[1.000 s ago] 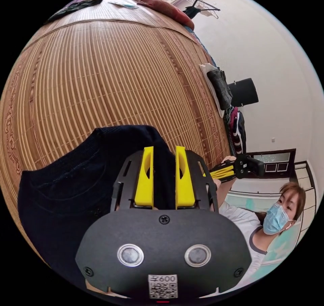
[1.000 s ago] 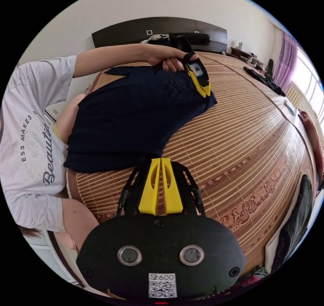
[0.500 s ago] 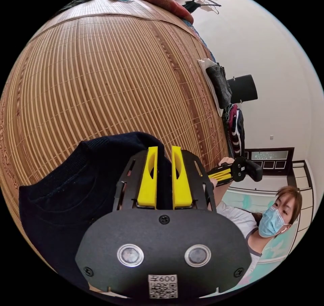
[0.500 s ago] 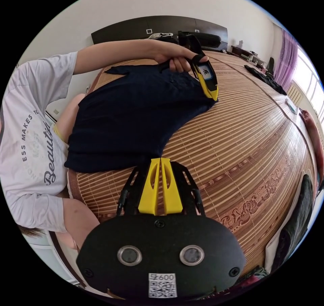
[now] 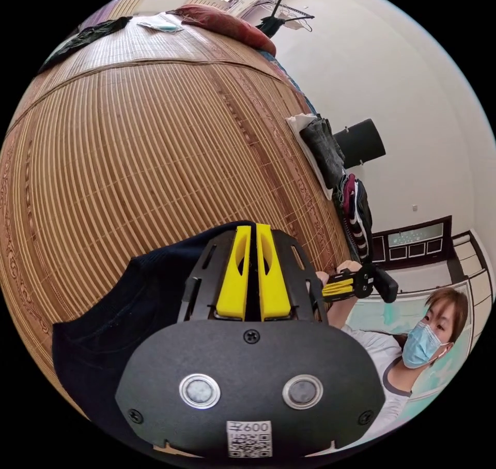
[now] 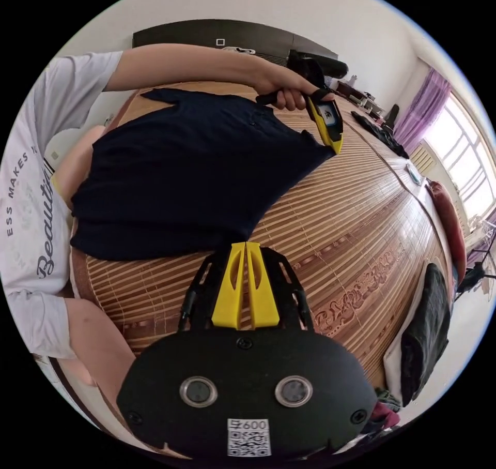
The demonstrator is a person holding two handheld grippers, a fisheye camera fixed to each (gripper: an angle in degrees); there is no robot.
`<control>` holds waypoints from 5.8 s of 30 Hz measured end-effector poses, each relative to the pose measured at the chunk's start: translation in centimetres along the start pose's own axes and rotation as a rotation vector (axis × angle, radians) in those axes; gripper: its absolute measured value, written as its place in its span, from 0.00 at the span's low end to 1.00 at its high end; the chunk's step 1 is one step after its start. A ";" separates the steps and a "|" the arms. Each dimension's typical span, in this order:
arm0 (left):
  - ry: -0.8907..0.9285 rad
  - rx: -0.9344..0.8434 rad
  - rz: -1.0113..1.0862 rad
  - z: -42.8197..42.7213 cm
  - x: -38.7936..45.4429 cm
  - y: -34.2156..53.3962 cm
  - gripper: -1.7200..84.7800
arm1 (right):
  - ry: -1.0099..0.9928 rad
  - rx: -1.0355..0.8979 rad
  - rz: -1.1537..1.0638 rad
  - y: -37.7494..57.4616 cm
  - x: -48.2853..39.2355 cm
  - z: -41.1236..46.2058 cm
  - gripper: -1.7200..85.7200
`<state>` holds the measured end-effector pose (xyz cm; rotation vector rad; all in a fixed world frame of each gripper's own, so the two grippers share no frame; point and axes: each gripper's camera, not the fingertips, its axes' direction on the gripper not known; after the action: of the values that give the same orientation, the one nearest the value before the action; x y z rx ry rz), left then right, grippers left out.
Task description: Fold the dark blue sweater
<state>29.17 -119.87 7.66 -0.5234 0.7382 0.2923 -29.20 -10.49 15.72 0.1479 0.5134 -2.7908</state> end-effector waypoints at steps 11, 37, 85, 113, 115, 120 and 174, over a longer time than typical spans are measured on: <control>0.076 0.095 -0.095 3.6 -1.7 -4.8 0.05 | 0.298 -0.089 0.038 0.5 -4.4 1.0 0.01; 0.028 -0.162 0.109 7.2 2.8 -6.8 0.03 | 0.315 -0.068 0.062 3.7 -5.5 2.3 0.01; 0.159 -0.004 0.331 24.9 5.7 10.0 0.02 | -0.109 -0.037 0.721 11.5 19.6 4.3 0.01; 0.193 -0.007 0.319 28.8 3.7 12.0 0.02 | -0.094 -0.044 0.638 6.8 18.6 4.1 0.01; 0.189 -0.005 0.322 28.9 3.8 12.2 0.02 | -0.052 -0.073 0.609 5.7 17.8 4.2 0.01; 0.216 0.005 0.319 28.6 3.5 12.5 0.03 | 0.037 -0.128 0.588 4.0 16.1 3.8 0.01; 0.153 0.021 0.337 23.5 8.0 14.3 0.02 | -0.081 0.039 0.692 5.7 16.6 2.1 0.01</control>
<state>41.92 -94.47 11.64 -0.4028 0.9784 0.5619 -43.36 -20.87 13.28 0.1784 0.3079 -2.1205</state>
